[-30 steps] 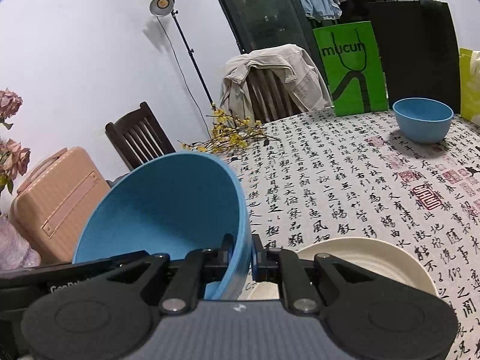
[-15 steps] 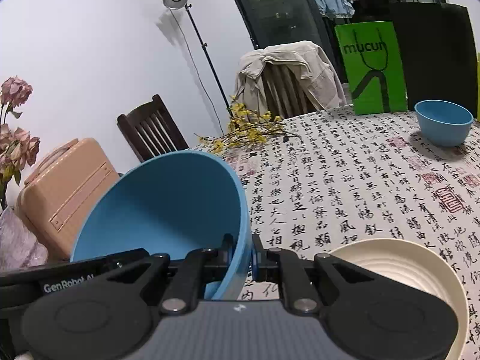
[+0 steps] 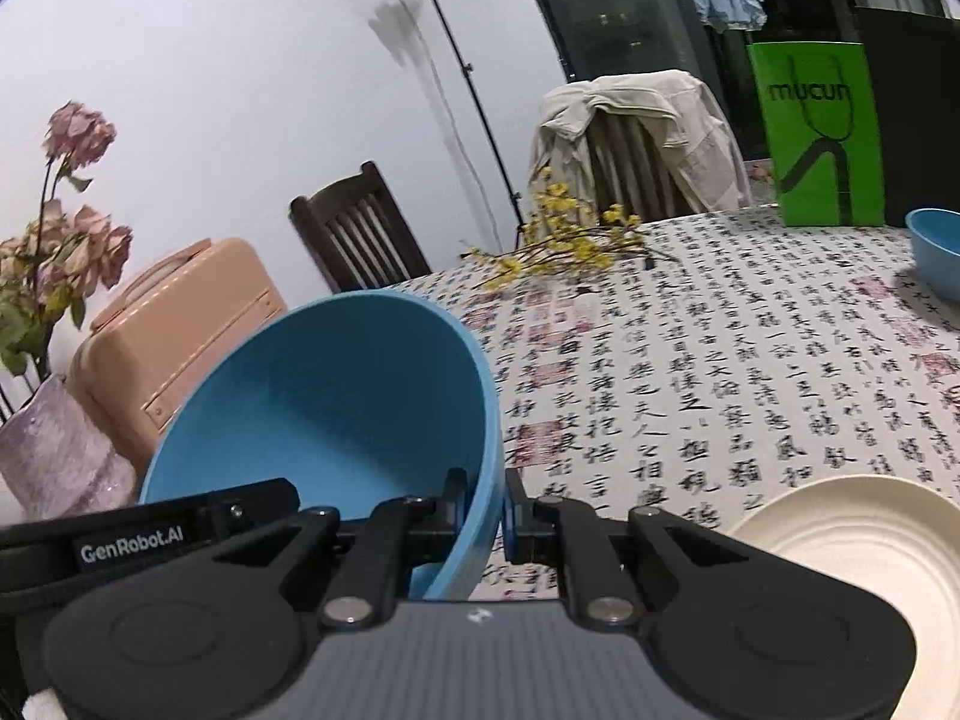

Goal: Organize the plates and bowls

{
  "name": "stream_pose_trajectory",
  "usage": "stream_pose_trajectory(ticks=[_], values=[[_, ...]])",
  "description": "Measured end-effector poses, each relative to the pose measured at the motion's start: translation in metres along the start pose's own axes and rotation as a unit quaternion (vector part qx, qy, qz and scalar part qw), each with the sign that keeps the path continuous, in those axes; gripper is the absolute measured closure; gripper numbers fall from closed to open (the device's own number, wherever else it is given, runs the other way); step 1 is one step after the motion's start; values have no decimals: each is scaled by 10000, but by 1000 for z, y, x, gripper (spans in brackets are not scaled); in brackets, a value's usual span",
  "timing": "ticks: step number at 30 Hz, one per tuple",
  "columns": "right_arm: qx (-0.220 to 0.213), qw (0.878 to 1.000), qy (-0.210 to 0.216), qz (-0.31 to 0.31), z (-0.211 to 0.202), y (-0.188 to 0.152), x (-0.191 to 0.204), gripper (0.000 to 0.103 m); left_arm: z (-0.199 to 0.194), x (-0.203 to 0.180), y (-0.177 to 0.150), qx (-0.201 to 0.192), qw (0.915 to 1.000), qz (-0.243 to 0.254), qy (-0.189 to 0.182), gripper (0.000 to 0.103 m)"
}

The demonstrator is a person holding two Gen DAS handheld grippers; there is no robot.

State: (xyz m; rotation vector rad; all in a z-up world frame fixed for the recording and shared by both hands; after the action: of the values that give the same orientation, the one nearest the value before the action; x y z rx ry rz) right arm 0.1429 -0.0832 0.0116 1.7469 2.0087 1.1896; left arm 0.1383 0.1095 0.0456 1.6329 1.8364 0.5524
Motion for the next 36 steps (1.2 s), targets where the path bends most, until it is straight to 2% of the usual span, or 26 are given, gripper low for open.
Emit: stream_pose_trajectory(ticks=[23,36], values=[[456,9973,345,-462,42,-12,62,91,-10,63,-22,-208,9974,-420,556,80],[619,9947,158,-802,66,-23,83,90,6,83,-33,-154,9957,-439,805,80]])
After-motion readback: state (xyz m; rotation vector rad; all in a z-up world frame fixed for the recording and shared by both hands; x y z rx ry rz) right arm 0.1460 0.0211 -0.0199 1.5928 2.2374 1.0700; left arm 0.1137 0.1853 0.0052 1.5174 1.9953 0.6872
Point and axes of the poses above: each gripper's, at about its wrist camera, not at the fingertips, and z roughly the way its jaws point, x to its left, y to its top, the point moved 2 cm from there along z, roughly the way its jaws point, and after that the axes turned 8 degrees about x, right-handed, at the moved point
